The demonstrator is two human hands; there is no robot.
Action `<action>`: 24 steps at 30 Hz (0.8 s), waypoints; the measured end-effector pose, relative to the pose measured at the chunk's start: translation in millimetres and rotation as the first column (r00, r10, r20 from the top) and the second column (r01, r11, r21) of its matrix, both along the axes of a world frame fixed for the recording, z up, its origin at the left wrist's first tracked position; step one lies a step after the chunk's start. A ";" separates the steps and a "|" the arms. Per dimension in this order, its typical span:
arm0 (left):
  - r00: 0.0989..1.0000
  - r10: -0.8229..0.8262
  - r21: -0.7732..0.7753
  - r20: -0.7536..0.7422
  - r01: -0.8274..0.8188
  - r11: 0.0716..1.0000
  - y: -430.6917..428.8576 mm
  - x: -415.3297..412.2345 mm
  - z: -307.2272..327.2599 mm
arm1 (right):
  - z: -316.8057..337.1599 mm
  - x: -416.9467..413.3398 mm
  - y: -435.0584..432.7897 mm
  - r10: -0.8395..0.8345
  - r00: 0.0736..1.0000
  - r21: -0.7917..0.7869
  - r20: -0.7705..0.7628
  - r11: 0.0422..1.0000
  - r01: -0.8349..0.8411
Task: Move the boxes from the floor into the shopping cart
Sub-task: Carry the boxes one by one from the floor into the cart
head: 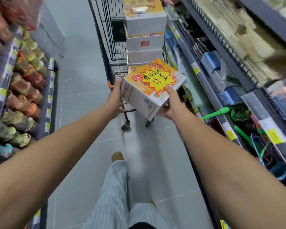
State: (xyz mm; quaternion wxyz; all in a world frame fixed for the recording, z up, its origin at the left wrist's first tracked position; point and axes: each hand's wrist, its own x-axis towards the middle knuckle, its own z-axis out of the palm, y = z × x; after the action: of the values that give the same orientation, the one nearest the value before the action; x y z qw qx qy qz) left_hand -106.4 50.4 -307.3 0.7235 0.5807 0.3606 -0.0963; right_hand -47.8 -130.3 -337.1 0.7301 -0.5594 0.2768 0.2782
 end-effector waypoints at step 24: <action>0.879 -0.446 0.123 -0.168 0.467 0.876 98.3 312.7 -68.8 | -77.2 264.5 127.8 -0.061 0.908 0.124 -0.414 0.985 0.122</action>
State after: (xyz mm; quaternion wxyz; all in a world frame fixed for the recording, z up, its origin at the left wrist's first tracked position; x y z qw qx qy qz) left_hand 206.2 148.7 -376.1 0.6056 0.6976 0.2675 -0.2741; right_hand 216.7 -2.6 -414.3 0.7074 -0.4199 0.4281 0.3741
